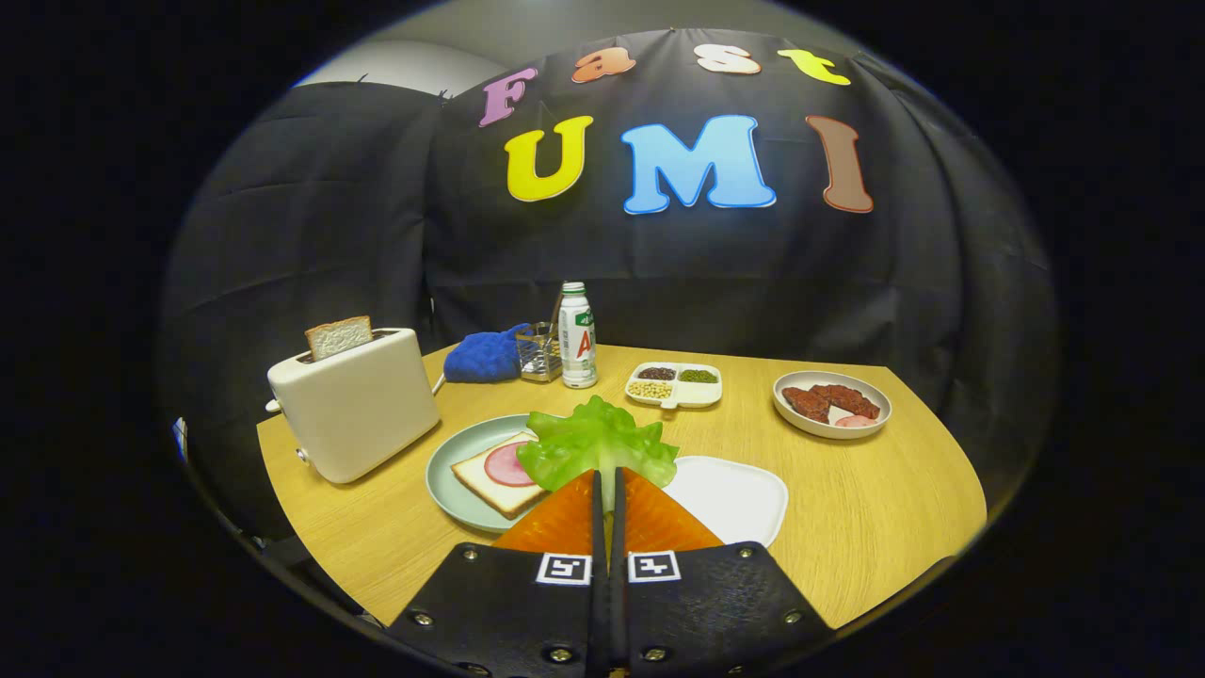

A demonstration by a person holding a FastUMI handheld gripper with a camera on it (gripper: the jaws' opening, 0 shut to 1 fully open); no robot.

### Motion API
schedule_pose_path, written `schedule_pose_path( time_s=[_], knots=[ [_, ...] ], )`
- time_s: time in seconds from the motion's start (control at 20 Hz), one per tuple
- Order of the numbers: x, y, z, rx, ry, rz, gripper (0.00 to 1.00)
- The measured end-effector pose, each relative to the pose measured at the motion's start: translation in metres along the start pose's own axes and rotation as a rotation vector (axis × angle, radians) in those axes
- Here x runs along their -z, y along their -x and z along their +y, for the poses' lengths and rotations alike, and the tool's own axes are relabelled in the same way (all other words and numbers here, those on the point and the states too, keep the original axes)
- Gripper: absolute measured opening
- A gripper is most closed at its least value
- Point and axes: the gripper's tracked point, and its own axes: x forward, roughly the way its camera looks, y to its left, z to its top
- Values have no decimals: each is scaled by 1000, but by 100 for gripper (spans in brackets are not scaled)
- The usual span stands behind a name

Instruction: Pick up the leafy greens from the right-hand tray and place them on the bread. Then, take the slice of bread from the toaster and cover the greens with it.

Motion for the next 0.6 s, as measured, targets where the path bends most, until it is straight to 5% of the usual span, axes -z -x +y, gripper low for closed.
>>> schedule_pose_path(
  time_s=[0.6],
  knots=[
    [20, -53, 64, -111, -44, 68, 0]
  ],
)
